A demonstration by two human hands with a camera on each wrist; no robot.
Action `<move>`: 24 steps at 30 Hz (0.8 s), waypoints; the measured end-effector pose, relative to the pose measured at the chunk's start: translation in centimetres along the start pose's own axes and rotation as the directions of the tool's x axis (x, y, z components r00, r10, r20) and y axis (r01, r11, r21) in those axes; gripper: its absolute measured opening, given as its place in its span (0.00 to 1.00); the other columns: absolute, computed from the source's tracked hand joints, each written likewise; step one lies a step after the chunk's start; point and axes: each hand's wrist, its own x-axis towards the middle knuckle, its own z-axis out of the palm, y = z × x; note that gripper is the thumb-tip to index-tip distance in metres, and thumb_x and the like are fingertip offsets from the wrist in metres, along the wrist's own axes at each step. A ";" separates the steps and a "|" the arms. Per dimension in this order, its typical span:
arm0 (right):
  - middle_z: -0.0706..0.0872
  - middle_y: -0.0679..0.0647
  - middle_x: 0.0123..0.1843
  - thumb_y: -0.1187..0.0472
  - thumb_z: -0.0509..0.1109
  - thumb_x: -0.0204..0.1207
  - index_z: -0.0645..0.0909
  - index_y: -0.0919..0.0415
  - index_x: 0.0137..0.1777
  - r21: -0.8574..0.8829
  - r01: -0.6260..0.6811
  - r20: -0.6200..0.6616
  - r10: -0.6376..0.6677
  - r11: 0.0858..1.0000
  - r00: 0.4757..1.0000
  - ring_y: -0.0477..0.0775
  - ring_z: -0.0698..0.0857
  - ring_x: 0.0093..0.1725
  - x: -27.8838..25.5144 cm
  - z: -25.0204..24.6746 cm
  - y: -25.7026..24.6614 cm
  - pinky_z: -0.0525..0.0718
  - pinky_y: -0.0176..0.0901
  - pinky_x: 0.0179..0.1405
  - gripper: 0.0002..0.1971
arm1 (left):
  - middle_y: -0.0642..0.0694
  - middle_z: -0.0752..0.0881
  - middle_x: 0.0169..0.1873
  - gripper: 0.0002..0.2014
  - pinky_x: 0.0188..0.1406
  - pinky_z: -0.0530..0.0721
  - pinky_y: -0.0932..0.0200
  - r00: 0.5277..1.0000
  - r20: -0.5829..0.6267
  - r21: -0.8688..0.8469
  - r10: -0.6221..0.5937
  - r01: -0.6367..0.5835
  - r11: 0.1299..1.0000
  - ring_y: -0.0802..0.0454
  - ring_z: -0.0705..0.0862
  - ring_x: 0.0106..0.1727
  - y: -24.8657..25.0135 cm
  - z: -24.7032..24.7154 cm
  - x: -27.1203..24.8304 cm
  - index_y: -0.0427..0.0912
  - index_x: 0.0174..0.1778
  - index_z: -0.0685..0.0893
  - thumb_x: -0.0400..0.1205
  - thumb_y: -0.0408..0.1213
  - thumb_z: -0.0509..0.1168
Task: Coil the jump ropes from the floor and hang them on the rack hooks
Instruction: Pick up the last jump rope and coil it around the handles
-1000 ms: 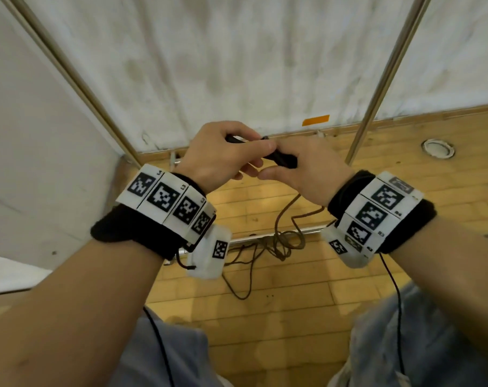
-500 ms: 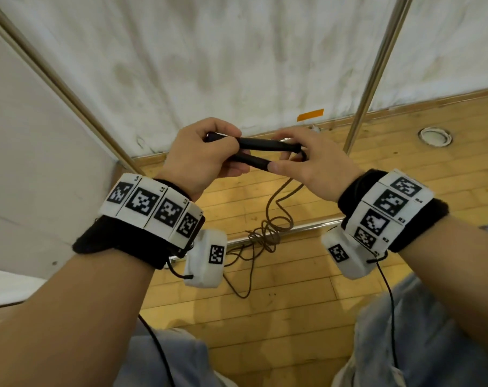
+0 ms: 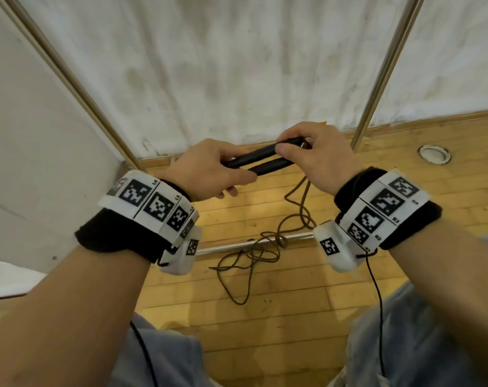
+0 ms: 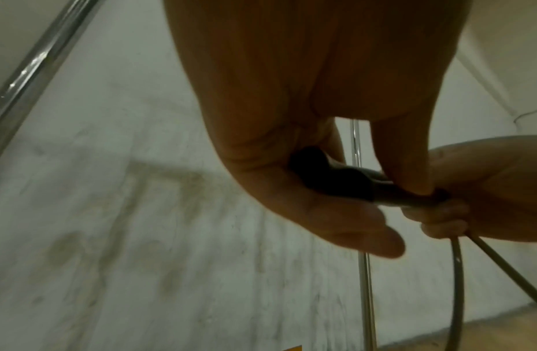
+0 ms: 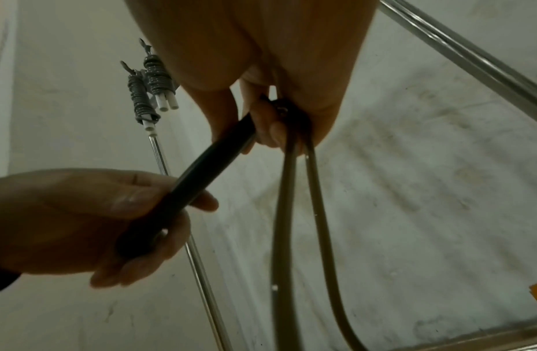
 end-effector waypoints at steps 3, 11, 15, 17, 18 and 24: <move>0.80 0.38 0.37 0.56 0.74 0.73 0.83 0.49 0.42 0.034 0.011 -0.011 -0.011 0.999 1.000 0.29 0.77 0.36 0.2 -0.3 -0.5 0.69 0.18 0.35 0.02 | 0.52 0.88 0.33 0.09 0.29 0.84 0.65 0.998 0.062 0.067 -0.008 0.004 0.998 0.61 0.87 0.31 0.0 0.6 0.0 0.52 0.51 0.84 0.77 0.43 0.72; 0.77 0.47 0.31 0.51 0.61 0.83 0.81 0.56 0.48 0.307 -0.054 -0.118 0.094 0.950 0.989 0.47 0.78 0.28 -0.3 -0.9 -1.8 0.78 0.41 0.32 0.11 | 0.51 0.78 0.24 0.04 0.23 0.80 0.64 0.992 0.005 -0.099 0.128 -0.127 0.987 0.58 0.78 0.23 0.6 1.8 -0.4 0.41 0.47 0.80 0.85 0.36 0.61; 0.65 0.48 0.25 0.48 0.53 0.85 0.79 0.57 0.49 0.515 -0.187 0.053 0.187 0.837 0.981 0.48 0.67 0.23 -0.6 -1.8 -2.5 0.78 0.41 0.30 0.17 | 0.50 0.76 0.25 0.03 0.20 0.74 0.65 0.978 -0.030 -0.098 0.206 -0.208 0.973 0.57 0.75 0.22 0.9 1.7 -0.9 0.47 0.46 0.78 0.85 0.38 0.61; 0.62 0.47 0.25 0.50 0.56 0.85 0.80 0.60 0.49 0.554 -0.222 0.114 0.191 0.802 0.975 0.45 0.64 0.21 -0.7 -2.3 -2.8 0.76 0.36 0.24 0.16 | 0.55 0.77 0.23 0.02 0.21 0.73 0.68 0.966 -0.067 -0.028 0.251 -0.254 0.967 0.60 0.75 0.21 0.8 1.6 -1.2 0.53 0.47 0.77 0.85 0.42 0.62; 0.63 0.47 0.24 0.52 0.58 0.84 0.81 0.62 0.49 0.541 -0.214 0.120 0.177 0.813 0.977 0.44 0.64 0.20 -0.8 -2.5 -2.8 0.75 0.35 0.22 0.15 | 0.55 0.78 0.23 0.01 0.22 0.73 0.69 0.958 -0.080 0.018 0.276 -0.276 0.961 0.62 0.76 0.21 0.8 1.6 -1.3 0.55 0.47 0.77 0.85 0.44 0.62; 0.68 0.51 0.23 0.54 0.67 0.80 0.85 0.64 0.42 0.412 -0.179 -0.083 0.232 0.893 0.969 0.45 0.70 0.20 -1.0 -2.0 -2.4 0.77 0.46 0.32 0.13 | 0.53 0.85 0.37 0.03 0.29 0.79 0.66 0.950 -0.142 0.194 0.278 -0.248 0.949 0.56 0.85 0.35 0.4 2.4 -1.2 0.55 0.50 0.78 0.85 0.41 0.60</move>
